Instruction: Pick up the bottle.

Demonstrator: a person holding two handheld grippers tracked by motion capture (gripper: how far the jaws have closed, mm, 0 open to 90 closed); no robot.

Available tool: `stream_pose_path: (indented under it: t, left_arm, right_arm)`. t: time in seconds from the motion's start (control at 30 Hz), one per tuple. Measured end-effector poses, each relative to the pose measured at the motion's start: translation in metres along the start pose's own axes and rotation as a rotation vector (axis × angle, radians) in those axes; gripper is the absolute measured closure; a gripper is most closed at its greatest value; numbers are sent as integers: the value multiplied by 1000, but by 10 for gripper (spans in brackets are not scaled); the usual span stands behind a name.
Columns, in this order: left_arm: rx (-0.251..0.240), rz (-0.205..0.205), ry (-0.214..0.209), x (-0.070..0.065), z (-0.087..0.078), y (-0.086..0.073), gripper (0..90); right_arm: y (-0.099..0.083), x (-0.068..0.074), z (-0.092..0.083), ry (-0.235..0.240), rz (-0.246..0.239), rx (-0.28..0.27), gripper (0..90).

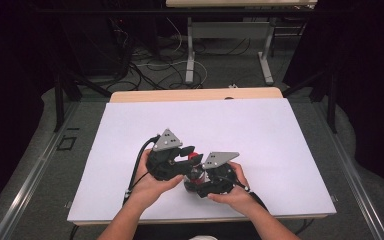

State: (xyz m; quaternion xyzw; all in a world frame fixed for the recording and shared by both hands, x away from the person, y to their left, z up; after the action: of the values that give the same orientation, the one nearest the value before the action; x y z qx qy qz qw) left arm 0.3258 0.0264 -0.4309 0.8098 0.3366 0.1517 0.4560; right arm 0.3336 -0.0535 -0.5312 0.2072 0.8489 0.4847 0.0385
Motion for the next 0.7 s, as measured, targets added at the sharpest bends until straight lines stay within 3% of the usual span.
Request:
stream_pose_path:
  t: [0.13,0.33,0.4,0.6,0.7]
  left_arm:
    - [17,-2,-21,1,-2,2,605]
    - [4,2,-96,9,-13,4,536]
    - [8,38,-145,11,-16,2,524]
    - [25,87,-197,12,-15,-2,535]
    - [34,113,-216,10,-13,-5,600]
  right_arm:
    - [1,2,-1,21,-7,-2,295]
    - [2,6,-2,46,-19,-1,294]
    - [2,6,-2,48,-27,-3,294]
    - [2,9,-1,65,-31,4,294]
    - [2,11,-1,77,-25,18,294]
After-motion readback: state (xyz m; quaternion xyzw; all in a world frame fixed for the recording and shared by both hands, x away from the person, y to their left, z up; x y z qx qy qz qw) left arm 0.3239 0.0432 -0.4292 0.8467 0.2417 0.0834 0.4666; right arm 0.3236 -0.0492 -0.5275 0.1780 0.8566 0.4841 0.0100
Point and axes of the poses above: each handheld gripper's, and its own axes: z roughly forward along the jaws, y roughly out of its top, x roughly to its left, the point moved 7 cm from there along z, roughly forward along the jaws, and after that the axes turned 6 degrees about y, right-handed, at the moved point
